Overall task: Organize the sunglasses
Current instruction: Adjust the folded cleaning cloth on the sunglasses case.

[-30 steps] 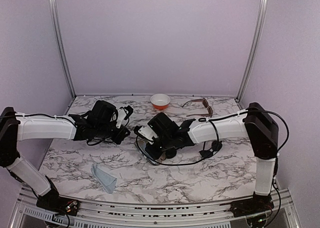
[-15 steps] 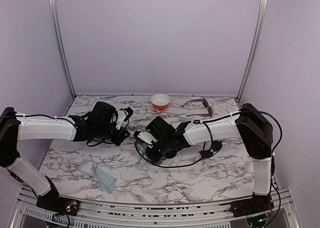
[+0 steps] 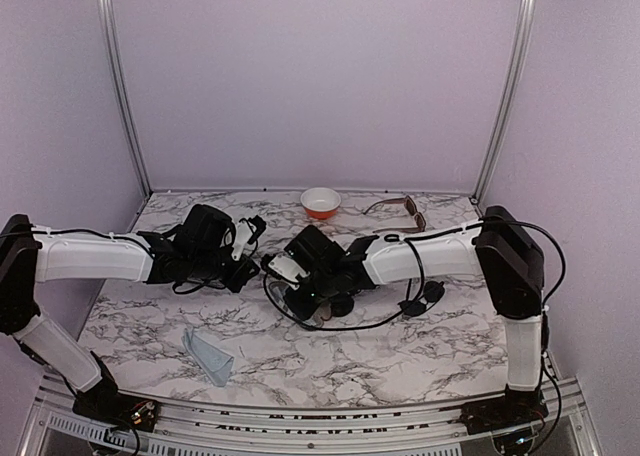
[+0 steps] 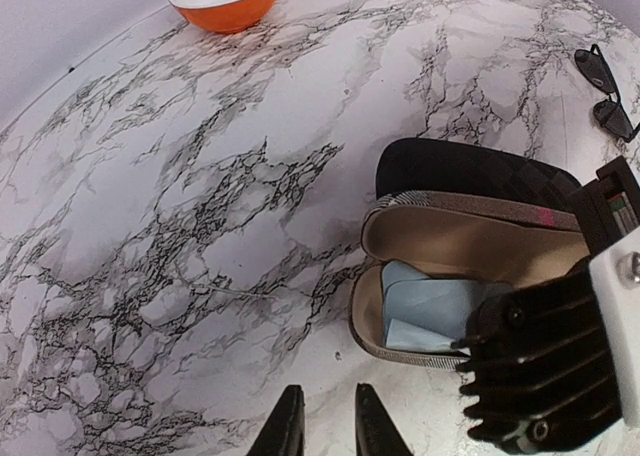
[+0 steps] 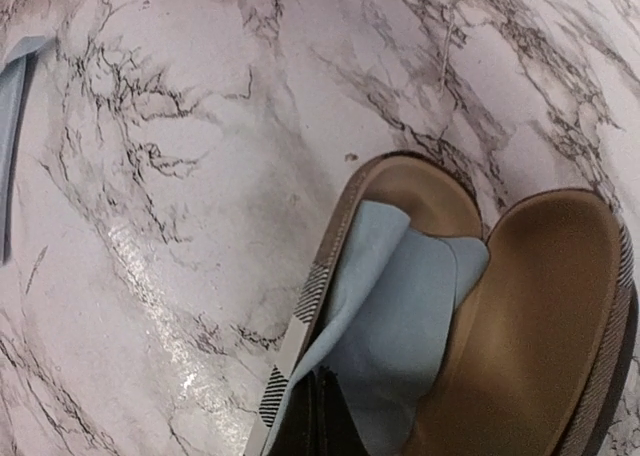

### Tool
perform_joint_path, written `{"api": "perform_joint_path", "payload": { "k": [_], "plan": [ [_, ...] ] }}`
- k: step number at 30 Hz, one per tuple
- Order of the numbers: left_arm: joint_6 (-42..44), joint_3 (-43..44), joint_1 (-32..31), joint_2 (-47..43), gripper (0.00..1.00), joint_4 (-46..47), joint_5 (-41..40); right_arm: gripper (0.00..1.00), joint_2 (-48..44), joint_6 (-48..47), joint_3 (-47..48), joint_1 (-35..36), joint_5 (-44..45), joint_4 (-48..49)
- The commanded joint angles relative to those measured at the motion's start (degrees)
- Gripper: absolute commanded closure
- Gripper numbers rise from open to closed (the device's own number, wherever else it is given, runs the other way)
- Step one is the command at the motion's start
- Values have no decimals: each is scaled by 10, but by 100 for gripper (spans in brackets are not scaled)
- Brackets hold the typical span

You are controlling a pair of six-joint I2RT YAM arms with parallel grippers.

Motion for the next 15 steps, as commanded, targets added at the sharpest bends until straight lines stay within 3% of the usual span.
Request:
{"api": "perform_joint_path", "payload": {
  "k": [1, 9, 15],
  "plan": [
    [-5, -9, 1, -9, 82, 17, 5, 100, -21, -1, 48, 13, 29, -36],
    [-9, -10, 1, -16, 81, 23, 5, 100, -53, 4, 79, 20, 111, -83],
    [-14, -11, 1, -31, 81, 32, -4, 100, -132, 27, 20, 20, 215, -67]
  ]
}}
